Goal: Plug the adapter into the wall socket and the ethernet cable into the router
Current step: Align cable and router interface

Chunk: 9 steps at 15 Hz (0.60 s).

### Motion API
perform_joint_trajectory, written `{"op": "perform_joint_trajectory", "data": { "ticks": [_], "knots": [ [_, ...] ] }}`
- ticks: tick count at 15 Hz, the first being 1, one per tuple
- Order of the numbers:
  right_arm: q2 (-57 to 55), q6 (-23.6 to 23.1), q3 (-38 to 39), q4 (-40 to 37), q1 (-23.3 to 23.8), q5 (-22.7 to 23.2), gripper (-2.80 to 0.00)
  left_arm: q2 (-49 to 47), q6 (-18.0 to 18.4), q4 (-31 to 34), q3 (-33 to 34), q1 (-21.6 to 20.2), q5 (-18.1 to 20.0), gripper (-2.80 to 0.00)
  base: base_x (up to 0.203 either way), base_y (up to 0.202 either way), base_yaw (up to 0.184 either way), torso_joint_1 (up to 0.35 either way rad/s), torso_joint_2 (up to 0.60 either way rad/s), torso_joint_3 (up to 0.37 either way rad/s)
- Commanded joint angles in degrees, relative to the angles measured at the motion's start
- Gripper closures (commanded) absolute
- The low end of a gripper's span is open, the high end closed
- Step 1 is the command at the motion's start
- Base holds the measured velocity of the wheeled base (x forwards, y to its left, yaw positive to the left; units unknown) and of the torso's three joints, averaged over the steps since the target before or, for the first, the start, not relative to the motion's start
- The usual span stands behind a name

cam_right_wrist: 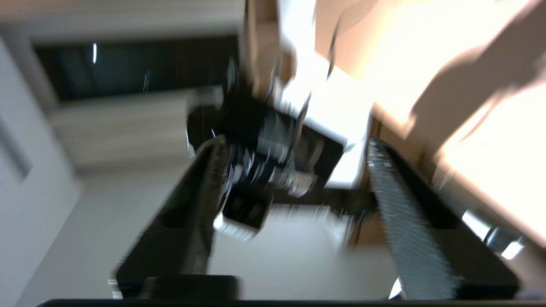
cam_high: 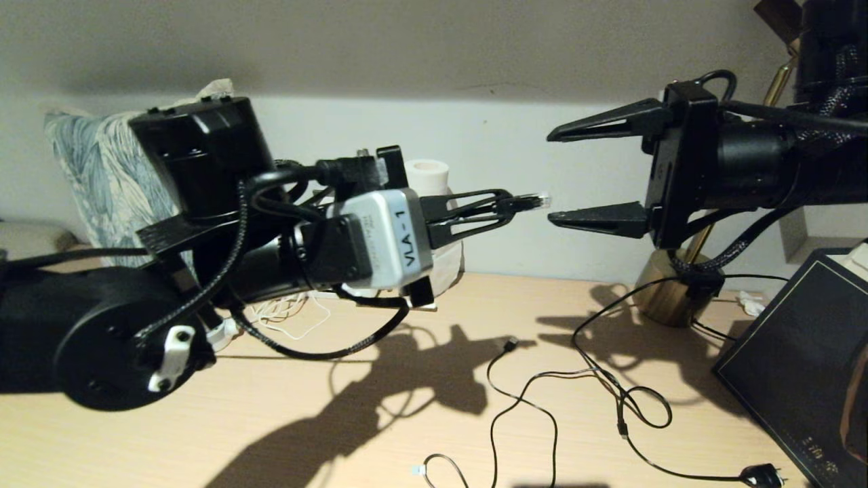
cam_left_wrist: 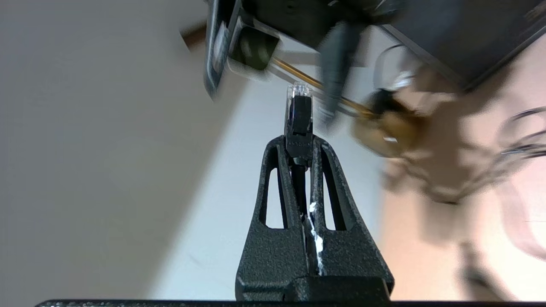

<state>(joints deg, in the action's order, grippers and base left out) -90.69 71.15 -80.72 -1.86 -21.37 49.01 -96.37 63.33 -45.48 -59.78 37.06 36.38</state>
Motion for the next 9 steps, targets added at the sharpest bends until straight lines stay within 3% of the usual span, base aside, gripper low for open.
{"op": "perform_joint_trajectory", "data": {
  "ticks": [1,2,3,4,7,8,9],
  "knots": [
    [5.6,-6.0,4.1,0.3,5.9,-4.6,-2.80,6.3,-8.3,-0.3,6.5,-3.4,-0.7,0.00,0.000,0.000,0.000,0.000,0.00,0.000],
    [9.0,-13.1,8.2,0.3,8.9,-8.0,-2.80,8.1,-15.2,-0.3,9.2,-4.9,-1.8,0.00,0.000,0.000,0.000,0.000,0.00,0.000],
    [12.8,-21.5,12.7,0.3,11.5,-12.1,0.00,10.0,-23.5,-0.2,11.5,-5.6,-3.9,0.00,0.000,0.000,0.000,0.000,0.00,0.000],
    [16.4,-27.5,16.4,0.2,13.1,-16.0,0.00,11.6,-31.4,-0.2,13.2,-5.9,-6.1,0.00,0.000,0.000,0.000,0.000,0.00,0.000],
    [32.8,-45.8,29.2,-1.1,14.5,-27.5,0.00,15.4,-61.2,1.2,15.8,-6.2,-11.3,0.00,0.000,0.000,0.000,0.000,0.00,0.000],
    [39.2,-51.0,33.3,-1.8,14.7,-31.3,0.00,16.0,-68.8,2.8,16.5,-6.4,-14.1,0.00,0.000,0.000,0.000,0.000,0.00,0.000],
    [45.4,-55.0,37.2,-2.8,14.8,-34.9,0.00,16.2,-73.0,5.6,17.3,-6.6,-18.7,0.00,0.000,0.000,0.000,0.000,0.00,0.000]
  ]
}}
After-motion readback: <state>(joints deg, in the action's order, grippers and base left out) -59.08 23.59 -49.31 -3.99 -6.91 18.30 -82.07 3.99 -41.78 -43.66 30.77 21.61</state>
